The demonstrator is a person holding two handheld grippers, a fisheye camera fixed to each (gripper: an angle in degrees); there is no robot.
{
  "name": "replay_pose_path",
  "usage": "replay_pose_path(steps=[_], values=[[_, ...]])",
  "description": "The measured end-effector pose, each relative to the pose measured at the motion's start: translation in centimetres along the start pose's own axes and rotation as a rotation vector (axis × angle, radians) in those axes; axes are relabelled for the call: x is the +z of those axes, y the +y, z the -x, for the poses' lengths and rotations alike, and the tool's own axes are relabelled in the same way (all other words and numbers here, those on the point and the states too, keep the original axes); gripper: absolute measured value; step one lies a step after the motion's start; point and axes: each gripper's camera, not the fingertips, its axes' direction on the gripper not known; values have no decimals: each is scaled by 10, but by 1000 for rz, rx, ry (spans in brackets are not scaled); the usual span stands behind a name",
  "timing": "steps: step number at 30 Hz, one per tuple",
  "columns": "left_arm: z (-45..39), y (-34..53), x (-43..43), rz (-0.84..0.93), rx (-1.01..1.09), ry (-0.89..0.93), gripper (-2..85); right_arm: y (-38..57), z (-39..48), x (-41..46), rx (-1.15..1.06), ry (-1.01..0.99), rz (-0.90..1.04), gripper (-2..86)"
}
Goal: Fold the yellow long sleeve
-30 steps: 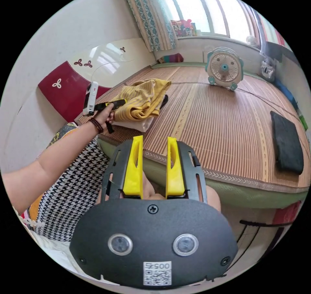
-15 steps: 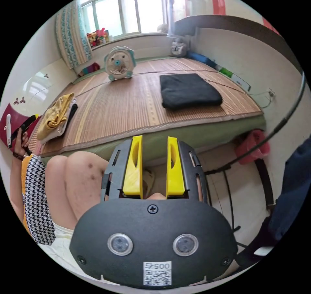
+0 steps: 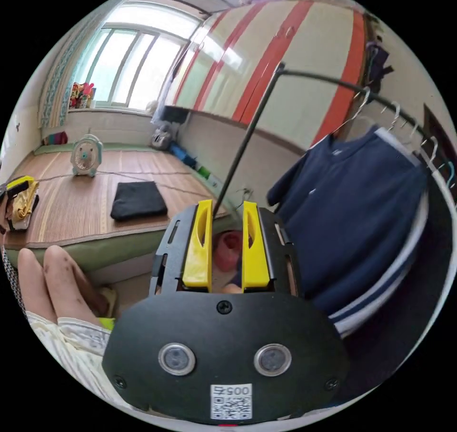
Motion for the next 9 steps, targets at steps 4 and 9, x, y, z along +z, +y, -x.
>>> replay_pose_path(steps=[4, 9], values=[[-32, -5, 12, -5, 69, 72, 41, -52, -48, -70, -21, 115, -92, 73], [-50, -5, 23, 19, 91, 130, 45, -146, -98, -61, -84, 252, 72, 93]])
